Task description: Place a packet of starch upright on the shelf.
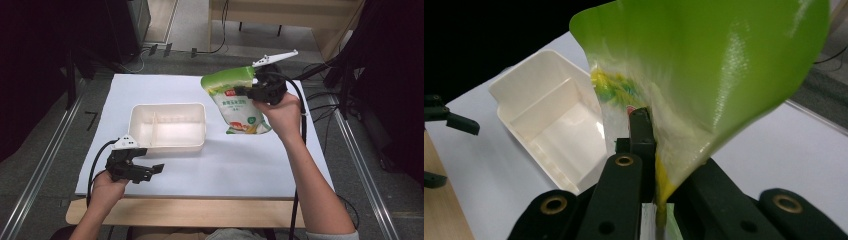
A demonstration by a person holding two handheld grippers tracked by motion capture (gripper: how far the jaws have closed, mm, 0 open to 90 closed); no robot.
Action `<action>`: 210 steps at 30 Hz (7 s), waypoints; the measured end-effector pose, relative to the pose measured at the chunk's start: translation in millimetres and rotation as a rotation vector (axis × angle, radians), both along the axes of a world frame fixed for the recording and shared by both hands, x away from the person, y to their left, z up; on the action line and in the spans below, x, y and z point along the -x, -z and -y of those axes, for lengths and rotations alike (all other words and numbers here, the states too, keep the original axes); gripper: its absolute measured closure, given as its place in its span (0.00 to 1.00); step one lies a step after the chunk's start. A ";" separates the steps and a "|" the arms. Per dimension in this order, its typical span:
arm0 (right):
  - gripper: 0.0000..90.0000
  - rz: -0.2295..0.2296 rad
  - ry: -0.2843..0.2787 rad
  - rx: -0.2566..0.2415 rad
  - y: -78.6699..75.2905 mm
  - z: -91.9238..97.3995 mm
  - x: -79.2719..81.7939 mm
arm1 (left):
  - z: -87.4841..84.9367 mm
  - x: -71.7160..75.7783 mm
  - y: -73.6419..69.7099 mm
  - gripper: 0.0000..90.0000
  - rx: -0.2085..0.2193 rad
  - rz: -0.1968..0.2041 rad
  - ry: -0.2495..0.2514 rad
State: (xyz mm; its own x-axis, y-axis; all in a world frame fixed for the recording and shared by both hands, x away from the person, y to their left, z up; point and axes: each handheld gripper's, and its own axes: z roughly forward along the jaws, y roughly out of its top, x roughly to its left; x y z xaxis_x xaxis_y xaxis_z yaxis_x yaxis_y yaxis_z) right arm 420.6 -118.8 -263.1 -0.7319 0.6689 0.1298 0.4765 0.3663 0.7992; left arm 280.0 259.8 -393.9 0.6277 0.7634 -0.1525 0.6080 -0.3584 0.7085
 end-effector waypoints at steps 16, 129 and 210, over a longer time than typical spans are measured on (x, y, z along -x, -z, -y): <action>1.00 0.007 -0.066 -0.033 -41.9 -42.0 -12.3 | -0.4 -0.2 0.4 0.16 0.018 0.005 -0.004; 0.88 -0.234 -0.098 -0.021 101.8 -134.3 -70.7 | 1.0 -0.7 0.9 0.16 0.023 -0.015 0.015; 0.44 -0.120 -0.115 0.005 171.9 -3.0 73.0 | 3.2 -2.0 1.2 0.16 0.007 -0.017 0.004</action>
